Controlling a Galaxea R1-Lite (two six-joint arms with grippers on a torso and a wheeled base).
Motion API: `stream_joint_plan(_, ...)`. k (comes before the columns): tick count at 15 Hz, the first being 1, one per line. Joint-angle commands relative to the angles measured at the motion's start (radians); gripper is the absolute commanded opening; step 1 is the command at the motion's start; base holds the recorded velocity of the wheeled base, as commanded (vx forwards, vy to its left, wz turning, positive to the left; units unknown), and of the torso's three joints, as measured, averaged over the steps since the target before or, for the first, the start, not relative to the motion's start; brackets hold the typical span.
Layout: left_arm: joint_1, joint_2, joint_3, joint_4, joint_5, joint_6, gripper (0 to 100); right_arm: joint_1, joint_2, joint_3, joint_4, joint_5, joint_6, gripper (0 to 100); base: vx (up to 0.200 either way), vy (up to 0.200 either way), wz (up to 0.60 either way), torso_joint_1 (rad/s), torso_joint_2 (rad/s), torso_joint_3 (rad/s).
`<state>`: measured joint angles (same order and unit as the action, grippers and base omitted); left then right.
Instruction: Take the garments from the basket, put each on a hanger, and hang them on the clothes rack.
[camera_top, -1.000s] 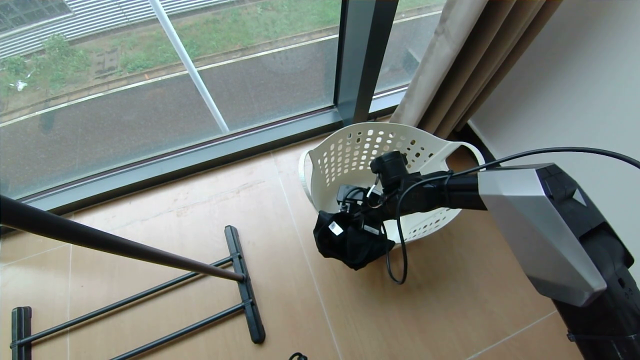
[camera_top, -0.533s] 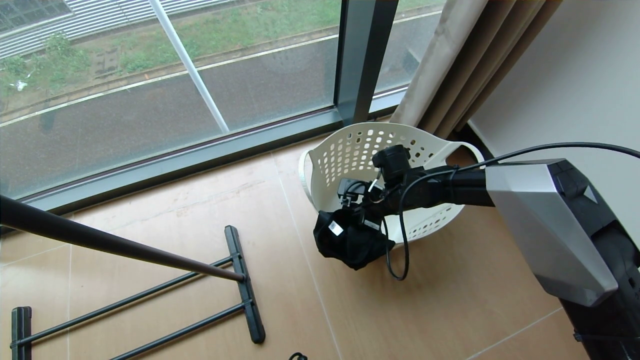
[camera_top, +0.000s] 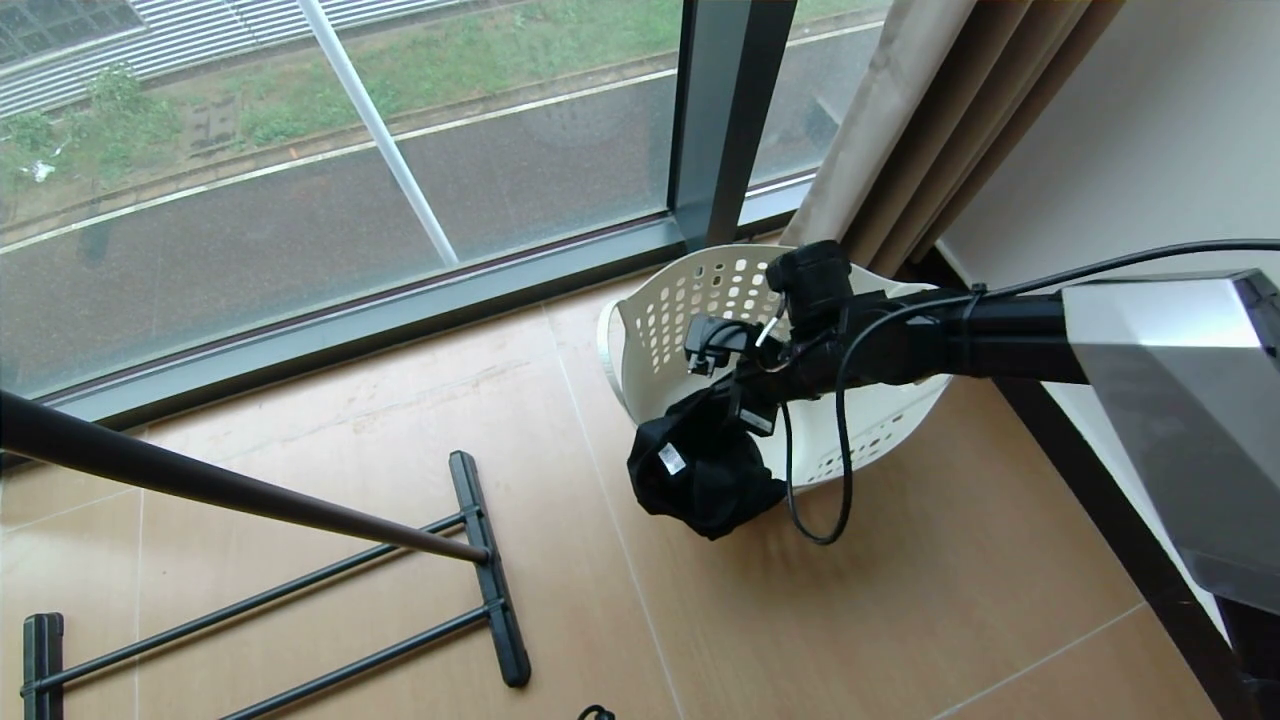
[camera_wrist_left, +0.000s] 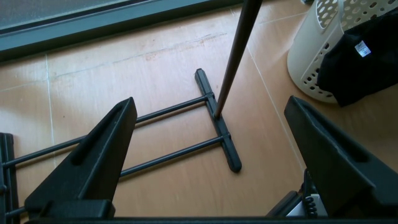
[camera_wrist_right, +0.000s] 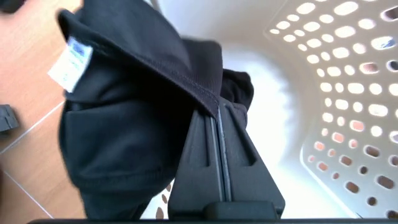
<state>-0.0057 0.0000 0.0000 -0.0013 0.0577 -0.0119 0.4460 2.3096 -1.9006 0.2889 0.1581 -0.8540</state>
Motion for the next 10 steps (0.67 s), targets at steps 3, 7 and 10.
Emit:
stream_joint_plan(3, 0.0, 0.0, 0.0, 0.0, 0.001, 0.0, 100, 0.077, -0.3, 0.213, -0.008, -0.003, 0.016, 0, 0.0, 0.0, 0.0, 0.0, 0.0, 0.0)
stream_joint_plan(7, 0.0, 0.0, 0.0, 0.0, 0.001, 0.0, 100, 0.168, -0.564, 0.408, -0.008, -0.017, 0.039, 0, 0.0, 0.0, 0.0, 0.0, 0.0, 0.0)
stream_joint_plan(10, 0.0, 0.0, 0.0, 0.0, 0.001, 0.0, 100, 0.255, -0.75, 0.526, -0.008, -0.065, 0.049, 0, 0.0, 0.0, 0.0, 0.0, 0.0, 0.0)
